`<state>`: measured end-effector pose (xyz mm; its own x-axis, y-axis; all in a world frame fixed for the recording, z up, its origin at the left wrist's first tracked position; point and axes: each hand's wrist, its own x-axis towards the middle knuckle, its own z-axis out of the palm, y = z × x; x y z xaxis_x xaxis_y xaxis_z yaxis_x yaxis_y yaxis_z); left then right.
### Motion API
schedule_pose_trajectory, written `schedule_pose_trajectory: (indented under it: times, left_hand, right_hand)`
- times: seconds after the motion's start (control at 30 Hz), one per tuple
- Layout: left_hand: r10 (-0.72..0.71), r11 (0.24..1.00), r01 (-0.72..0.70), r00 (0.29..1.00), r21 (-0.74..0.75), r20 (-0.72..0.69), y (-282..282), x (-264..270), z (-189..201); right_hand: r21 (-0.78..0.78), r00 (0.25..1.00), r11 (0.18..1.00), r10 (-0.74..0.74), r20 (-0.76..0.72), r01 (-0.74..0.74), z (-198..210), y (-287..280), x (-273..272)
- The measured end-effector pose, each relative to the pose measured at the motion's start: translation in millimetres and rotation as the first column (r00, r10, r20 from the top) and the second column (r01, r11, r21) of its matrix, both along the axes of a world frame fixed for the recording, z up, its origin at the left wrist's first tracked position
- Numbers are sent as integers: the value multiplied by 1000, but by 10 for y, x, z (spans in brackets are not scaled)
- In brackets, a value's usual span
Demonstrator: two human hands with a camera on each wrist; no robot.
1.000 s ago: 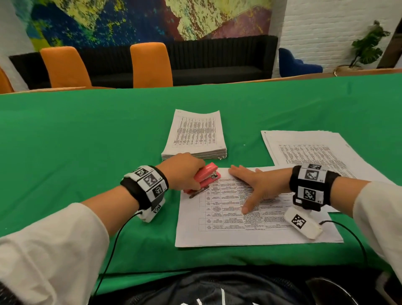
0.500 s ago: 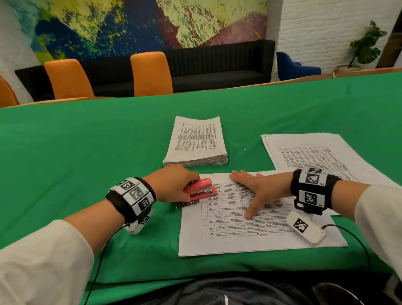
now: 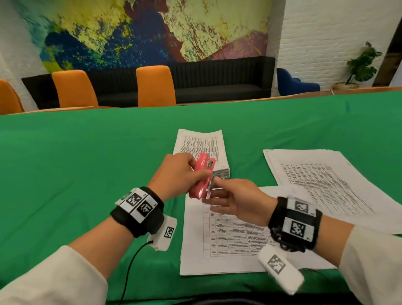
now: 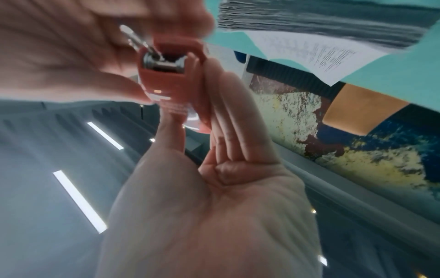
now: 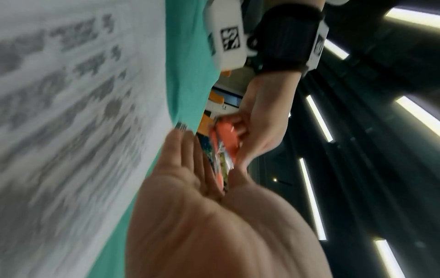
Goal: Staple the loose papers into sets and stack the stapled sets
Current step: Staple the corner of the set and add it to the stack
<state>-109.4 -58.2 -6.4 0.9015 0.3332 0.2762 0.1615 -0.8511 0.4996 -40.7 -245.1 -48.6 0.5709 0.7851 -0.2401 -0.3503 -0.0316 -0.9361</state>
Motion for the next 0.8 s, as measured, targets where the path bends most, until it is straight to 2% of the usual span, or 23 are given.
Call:
schedule_pose_trajectory:
  times: [0.07,0.17,0.33,0.43,0.5,0.57,0.7,0.8]
  left_hand:
    - [26,998,-24,999,-57,42,-83,-6,-14]
    - [58,978,-41,995,-203,79,-195,-42,-21]
    - [153,951,-121,984,-283,92,-169,-65,-6]
    - [200,947,-171,976,-273,84,-9,-87,110]
    - [199,956,-198,980,-216,-18,155,-140,194]
    - [197,973,-215,964,-88,-179,333,-235,213]
    - [241,970,-220,868,101,-435,582,-419,-13]
    - [248,969,-212,798,130,-549,693,-468,-198]
  right_hand:
    - [82,995,992,-96,-23,98,-10,81,-119]
    - [99,980,976,-197,4,196,-36,148,-177]
    - [11,974,986,-168,150,169,-122,157,-215]
    - [-49,984,994,-94,152,103,-195,61,-251]
    - [-81,986,996,-24,164,38,-184,-84,-227]
    - [-95,981,995,5,193,14,-112,-278,-162]
    - [-125,969,990,-31,243,63,54,-795,3]
    - [-131,958,982,-96,271,135,114,-1263,100]
